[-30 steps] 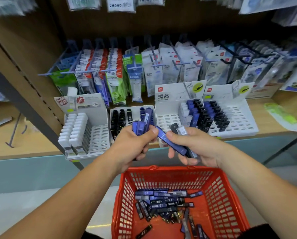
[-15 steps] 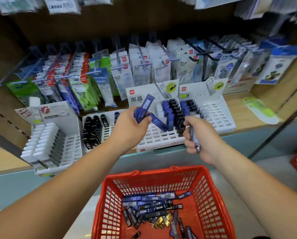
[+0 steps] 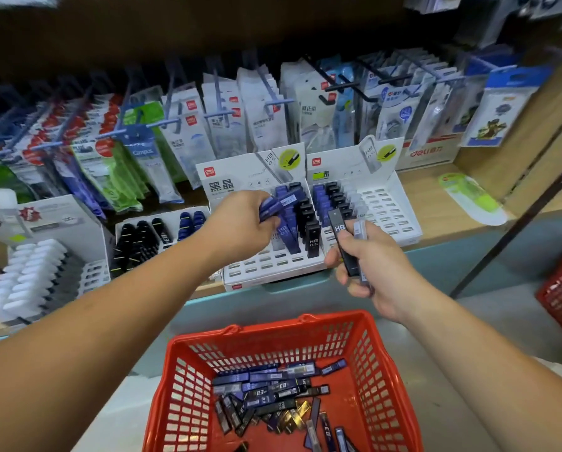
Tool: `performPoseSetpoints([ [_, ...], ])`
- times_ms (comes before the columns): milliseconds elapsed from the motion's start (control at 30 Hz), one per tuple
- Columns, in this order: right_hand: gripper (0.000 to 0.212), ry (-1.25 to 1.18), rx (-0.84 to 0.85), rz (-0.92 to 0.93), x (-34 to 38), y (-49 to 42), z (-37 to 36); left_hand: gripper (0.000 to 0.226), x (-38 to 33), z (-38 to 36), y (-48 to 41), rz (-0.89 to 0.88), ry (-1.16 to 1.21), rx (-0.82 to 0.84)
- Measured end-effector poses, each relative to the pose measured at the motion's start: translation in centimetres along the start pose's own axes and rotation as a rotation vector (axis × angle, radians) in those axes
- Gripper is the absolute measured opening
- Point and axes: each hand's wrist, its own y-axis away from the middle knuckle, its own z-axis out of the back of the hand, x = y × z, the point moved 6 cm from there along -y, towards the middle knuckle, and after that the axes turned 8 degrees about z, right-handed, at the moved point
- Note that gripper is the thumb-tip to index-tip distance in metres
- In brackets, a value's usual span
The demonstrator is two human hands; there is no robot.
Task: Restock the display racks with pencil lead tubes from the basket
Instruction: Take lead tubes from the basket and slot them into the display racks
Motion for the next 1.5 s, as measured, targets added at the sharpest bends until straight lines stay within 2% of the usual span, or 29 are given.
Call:
performPoseSetpoints([
  [200, 0.007, -0.022, -0.003, -0.005, 0.0, 0.3, 0.1, 0.032, -1.0, -0.3, 0.0, 0.026, 0.006, 0.015],
  [433, 0.008, -0.099, -0.085, 0.069, 1.0, 0.3, 0.2, 0.024, -1.5, -1.6, 0.5, 0.062, 0.101, 0.042],
  [533, 0.028, -0.097, -0.073, 0.123, 1.7, 0.3, -0.4, 0.026, -1.4, -1.5, 1.5, 0.046, 0.21, 0.103],
  [633, 0.013, -0.052, -0.043, 0.149, 2.2, 0.3, -1.5, 0.022, -1.3, -1.5, 2.9, 0.003, 0.262, 0.161],
  [667, 0.013, -0.042, -0.047, 0.145, 2.2, 0.3, -1.8, 0.014, -1.1, -1.2, 3.2, -0.002, 0.313, 0.16],
  [700, 0.016, -0.044, -0.052, 0.137, 2.1, 0.3, -1.9, 0.015, -0.8, -0.9, 3.4, -0.005, 0.379, 0.147],
  [767, 0.021, -0.052, -0.062, 0.11, 1.9, 0.1, -2.1, 0.03, 0.2, 0.1, 3.8, -0.007, 0.457, 0.092],
  [900, 0.022, -0.007, -0.015, 0.023, 1.2, 0.0, -2.5, 0.025, 1.5, 1.6, 4.3, -0.049, 0.515, -0.003],
  [1000, 0.022, 0.019, 0.006, -0.038, 0.5, 0.1, -2.8, 0.01, 1.1, 2.0, 4.5, -0.101, 0.457, 0.025],
  [1067, 0.018, 0.058, -0.008, -0.044, 0.2, 0.0, -2.7, 0.024, 0.9, 2.1, 4.1, -0.103, 0.359, 0.037],
  [1233, 0.011, -0.004, -0.019, -0.045, -0.1, -0.2, -1.7, 0.017, 0.3, 1.5, 2.5, -0.102, 0.111, 0.107],
  [1367, 0.007, 0.024, -0.016, -0.038, 0.1, 0.5, -0.8, 0.018, -0.2, 0.8, 1.7, -0.11, 0.103, 0.04],
  [1500, 0.007, 0.073, -0.014, -0.036, 0.2, 1.0, 0.1, 0.022, -0.4, -0.5, 1.4, -0.081, 0.07, 0.05],
])
